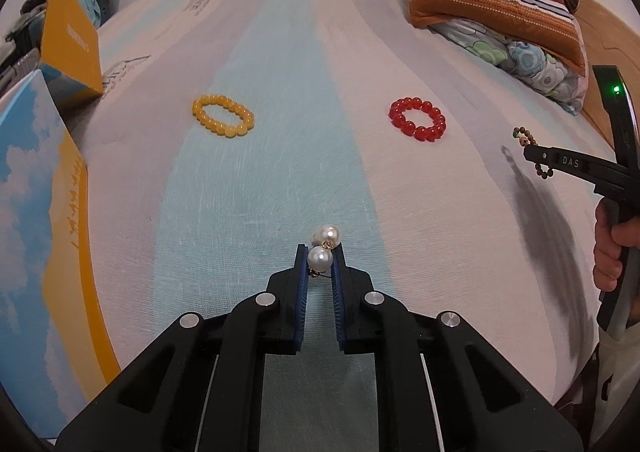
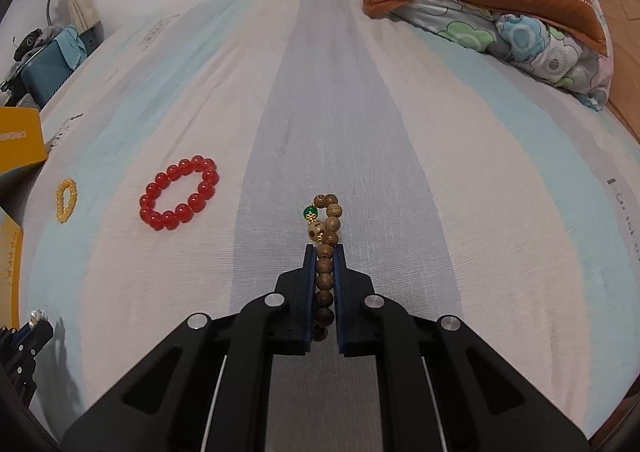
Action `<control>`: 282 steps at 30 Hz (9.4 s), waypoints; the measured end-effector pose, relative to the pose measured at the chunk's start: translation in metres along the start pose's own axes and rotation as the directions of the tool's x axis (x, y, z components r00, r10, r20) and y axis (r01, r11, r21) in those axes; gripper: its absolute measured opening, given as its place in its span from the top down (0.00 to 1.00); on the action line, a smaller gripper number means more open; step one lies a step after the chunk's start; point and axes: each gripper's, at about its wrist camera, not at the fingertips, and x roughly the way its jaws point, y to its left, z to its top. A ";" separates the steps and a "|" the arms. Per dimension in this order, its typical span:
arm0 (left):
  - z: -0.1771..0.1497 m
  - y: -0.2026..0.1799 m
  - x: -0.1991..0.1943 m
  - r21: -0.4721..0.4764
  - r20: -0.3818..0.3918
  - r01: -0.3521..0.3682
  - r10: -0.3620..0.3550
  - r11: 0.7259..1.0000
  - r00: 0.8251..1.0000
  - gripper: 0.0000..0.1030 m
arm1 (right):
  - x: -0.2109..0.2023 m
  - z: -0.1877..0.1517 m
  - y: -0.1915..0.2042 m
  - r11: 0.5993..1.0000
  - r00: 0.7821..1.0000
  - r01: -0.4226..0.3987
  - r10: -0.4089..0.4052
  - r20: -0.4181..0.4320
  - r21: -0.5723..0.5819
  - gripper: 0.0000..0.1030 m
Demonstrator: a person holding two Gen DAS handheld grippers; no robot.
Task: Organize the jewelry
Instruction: 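Lift both held bracelets and carry them over the white box, then lower both bracelets into the white box and open both tools, then move both tools back over the yellow and red bracelets on the bed, then grasp the yellow bead bracelet with the left tool while the right tool grasps the red bead bracelet, then lift both bracelets and carry them over the white box, then lower both bracelets into the white box and open both tools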
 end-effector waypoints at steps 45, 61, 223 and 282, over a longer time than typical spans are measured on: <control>0.003 0.044 -0.149 -0.071 0.166 -0.129 0.139 0.989 0.976 0.90 | -0.144 -0.009 0.070 0.993 0.980 -0.088 0.101 0.169 -0.084 0.93; -0.010 0.138 -0.198 -0.187 0.182 -0.227 0.261 0.956 0.948 0.90 | -0.170 -0.021 0.205 0.951 0.954 -0.206 0.248 0.169 -0.232 0.93; 0.094 0.018 -0.074 -0.118 0.114 -0.135 0.148 0.984 0.982 0.91 | -0.111 0.033 0.089 0.984 0.972 -0.147 0.162 0.170 -0.103 0.88; -0.052 0.295 -0.212 -0.397 0.025 -0.356 0.398 0.846 0.917 0.91 | -0.175 -0.072 0.437 0.824 0.912 -0.349 0.408 0.042 -0.446 0.87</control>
